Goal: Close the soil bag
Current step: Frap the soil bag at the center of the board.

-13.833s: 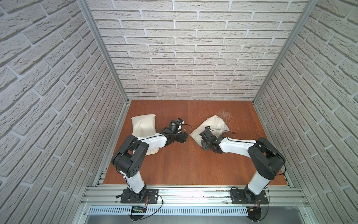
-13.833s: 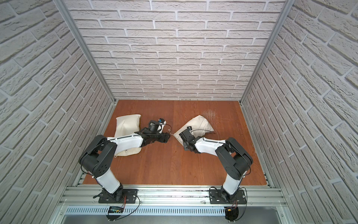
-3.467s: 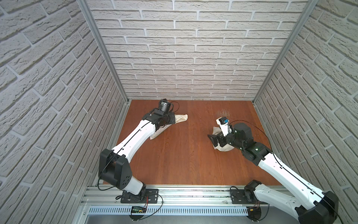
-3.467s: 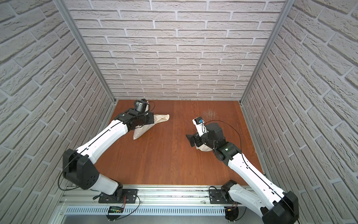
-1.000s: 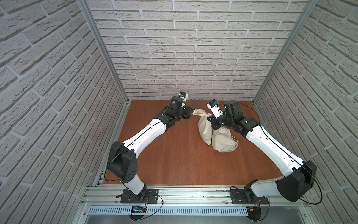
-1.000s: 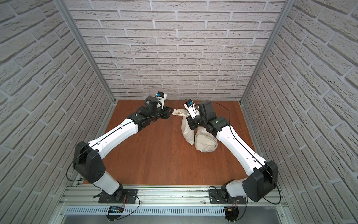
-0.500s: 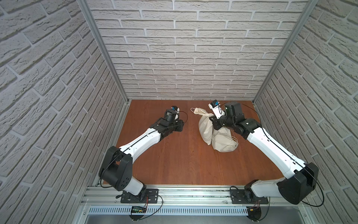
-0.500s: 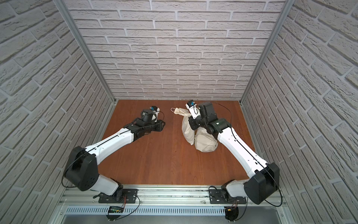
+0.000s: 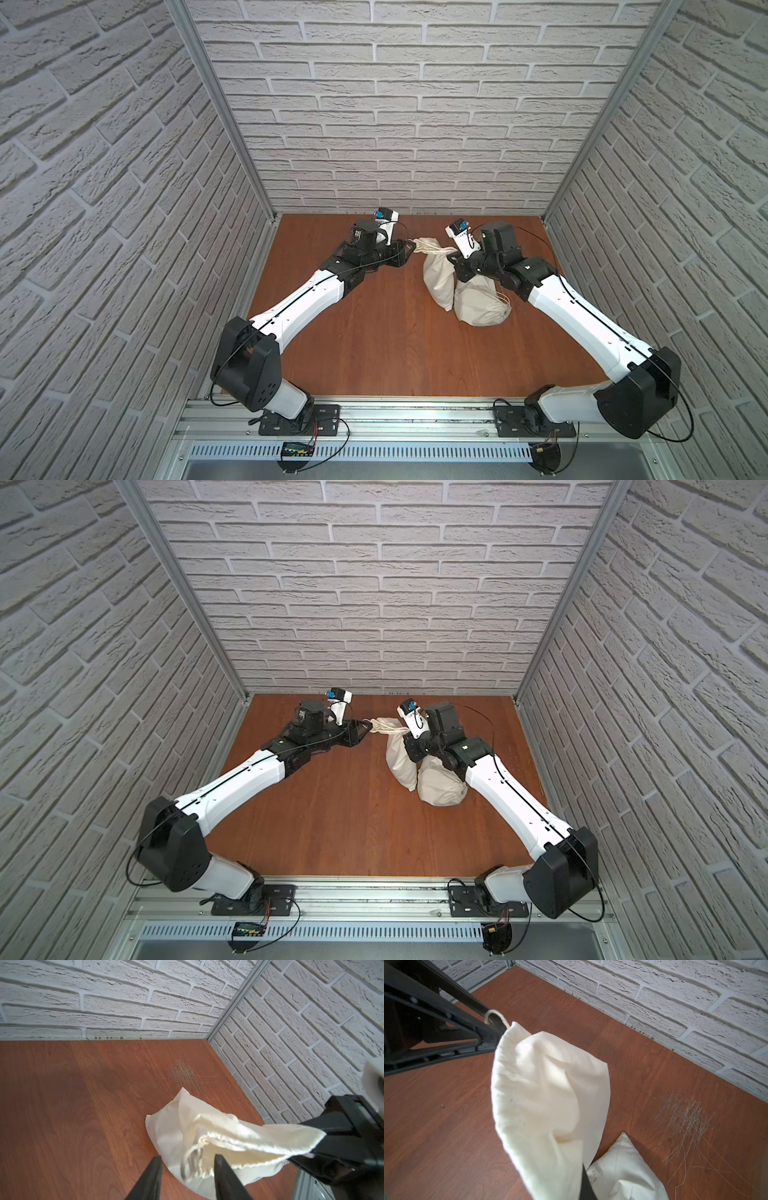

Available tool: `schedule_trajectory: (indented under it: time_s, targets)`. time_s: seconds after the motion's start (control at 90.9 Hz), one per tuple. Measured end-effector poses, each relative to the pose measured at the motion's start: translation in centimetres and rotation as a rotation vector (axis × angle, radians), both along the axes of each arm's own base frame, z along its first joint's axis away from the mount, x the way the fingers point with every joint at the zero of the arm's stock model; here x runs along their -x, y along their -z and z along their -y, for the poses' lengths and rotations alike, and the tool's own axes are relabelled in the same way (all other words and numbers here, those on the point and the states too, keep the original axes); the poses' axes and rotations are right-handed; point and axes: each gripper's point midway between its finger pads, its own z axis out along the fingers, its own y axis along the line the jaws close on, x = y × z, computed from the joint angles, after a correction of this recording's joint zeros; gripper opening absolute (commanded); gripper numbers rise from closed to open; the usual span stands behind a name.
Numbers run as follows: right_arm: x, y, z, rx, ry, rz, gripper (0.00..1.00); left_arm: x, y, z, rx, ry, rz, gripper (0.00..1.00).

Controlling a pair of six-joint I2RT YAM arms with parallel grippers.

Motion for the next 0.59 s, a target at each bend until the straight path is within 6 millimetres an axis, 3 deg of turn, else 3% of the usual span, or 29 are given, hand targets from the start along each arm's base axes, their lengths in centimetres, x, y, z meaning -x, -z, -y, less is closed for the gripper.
schedule_trajectory:
  time_s: [0.297, 0.429, 0.594]
  targets:
    - [-0.01, 0.20, -0.01, 0.000, 0.000, 0.000, 0.03, -0.02, -0.49, 0.37, 0.028, 0.012, 0.005, 0.20]
    - [-0.04, 0.43, 0.05, 0.003, 0.003, 0.000, 0.03, 0.01, -0.32, 0.53, 0.036, 0.018, -0.005, 0.00]
    - [-0.20, 0.65, 0.78, 0.017, 0.032, 0.009, 0.03, -0.03, -0.51, 0.39, 0.040, 0.013, -0.002, 0.00]
